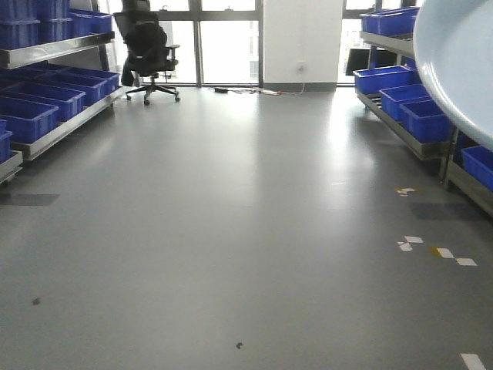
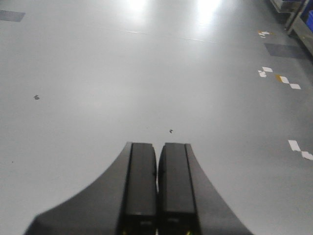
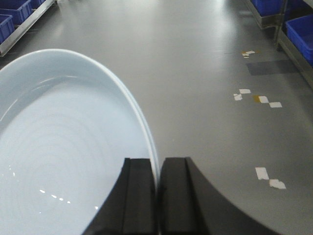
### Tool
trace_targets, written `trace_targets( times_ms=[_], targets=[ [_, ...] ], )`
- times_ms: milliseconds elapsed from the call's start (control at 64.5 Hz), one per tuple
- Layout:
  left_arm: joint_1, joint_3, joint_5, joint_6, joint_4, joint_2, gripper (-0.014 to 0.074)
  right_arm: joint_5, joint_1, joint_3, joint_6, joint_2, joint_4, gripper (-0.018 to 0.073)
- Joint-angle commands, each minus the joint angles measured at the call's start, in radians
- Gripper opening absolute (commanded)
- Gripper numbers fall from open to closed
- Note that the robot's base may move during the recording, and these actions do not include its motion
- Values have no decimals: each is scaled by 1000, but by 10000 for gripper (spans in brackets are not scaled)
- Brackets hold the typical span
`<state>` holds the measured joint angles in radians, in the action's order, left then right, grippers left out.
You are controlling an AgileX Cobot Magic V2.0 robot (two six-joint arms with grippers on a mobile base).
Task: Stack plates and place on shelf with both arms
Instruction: 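Turn the base away from the table while holding the plates, then drive the base up to the shelf of blue bins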
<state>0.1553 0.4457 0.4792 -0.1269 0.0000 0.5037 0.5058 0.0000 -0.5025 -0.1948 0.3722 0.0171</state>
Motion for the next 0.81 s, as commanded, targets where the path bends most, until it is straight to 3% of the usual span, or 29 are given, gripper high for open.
trace_targets(
  times_ms=[0,790],
  targets=[
    [-1,29,-83,-8,-7,10,87,-95,-5,-33,4,13,1,24],
    [-1,29,-83,-8,-7,10,87,-95,-5,-33,4,13,1,24]
  ],
)
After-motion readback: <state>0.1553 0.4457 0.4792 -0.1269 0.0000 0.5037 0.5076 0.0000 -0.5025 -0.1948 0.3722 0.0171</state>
